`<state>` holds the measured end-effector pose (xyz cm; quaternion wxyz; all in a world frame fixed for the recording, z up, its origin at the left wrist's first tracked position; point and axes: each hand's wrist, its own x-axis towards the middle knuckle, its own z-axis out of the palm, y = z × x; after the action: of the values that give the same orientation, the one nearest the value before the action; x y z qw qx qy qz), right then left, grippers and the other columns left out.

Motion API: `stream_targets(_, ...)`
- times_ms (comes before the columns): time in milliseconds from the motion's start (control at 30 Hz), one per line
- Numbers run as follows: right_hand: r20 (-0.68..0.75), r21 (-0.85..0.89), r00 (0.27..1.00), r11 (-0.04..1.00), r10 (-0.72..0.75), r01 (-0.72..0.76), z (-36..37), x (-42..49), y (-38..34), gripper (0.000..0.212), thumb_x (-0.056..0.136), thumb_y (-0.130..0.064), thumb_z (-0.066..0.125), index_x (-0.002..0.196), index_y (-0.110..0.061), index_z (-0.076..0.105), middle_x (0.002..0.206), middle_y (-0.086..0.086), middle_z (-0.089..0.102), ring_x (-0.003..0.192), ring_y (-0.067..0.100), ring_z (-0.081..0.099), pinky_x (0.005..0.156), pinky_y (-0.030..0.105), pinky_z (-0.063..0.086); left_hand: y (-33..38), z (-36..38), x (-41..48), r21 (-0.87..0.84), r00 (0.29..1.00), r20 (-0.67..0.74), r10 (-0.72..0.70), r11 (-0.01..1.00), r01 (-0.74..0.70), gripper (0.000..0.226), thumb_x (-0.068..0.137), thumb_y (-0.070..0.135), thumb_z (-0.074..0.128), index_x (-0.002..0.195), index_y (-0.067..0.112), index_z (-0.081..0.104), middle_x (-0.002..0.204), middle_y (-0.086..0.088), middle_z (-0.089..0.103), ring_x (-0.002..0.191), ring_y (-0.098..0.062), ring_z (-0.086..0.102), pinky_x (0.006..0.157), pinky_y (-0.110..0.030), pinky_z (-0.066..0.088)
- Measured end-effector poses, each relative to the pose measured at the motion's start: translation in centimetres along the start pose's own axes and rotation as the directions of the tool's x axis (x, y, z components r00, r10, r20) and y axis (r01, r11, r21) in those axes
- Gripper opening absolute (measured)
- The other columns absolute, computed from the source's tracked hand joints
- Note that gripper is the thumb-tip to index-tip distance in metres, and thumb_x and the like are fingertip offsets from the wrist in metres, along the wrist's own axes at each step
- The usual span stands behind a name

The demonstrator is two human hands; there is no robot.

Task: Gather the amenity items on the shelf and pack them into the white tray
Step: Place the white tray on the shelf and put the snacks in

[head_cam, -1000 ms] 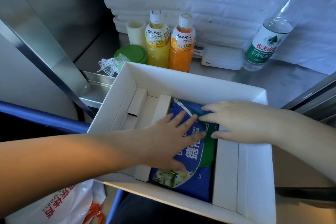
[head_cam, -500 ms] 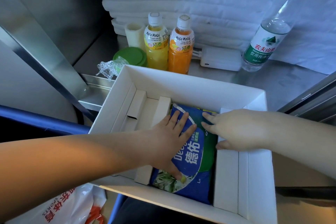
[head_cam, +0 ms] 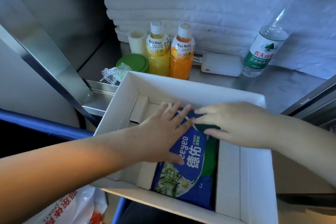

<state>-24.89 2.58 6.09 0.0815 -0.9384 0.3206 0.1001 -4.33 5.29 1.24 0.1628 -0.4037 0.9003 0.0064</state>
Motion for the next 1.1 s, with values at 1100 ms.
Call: stream_targets(1100, -0.275, 0.109, 0.961, 0.994, 0.028, 0.003, -1.7, 3.1, 2.4, 0.068, 0.098, -0.038, 0.041, 0.134, -0.064, -0.011, 0.140, -0.025, 0.038, 0.114, 0.001, 0.047, 0.091, 0.028, 0.042, -8.3, -2.7, -2.8, -0.520, 0.795, -0.502, -0.340, 0.853, 0.037, 0.052, 0.092, 0.039, 0.050, 0.142, 0.035, 0.034, 0.140, 0.012, 0.041, 0.130, -0.004, 0.033, 0.110, -0.030, 0.028)
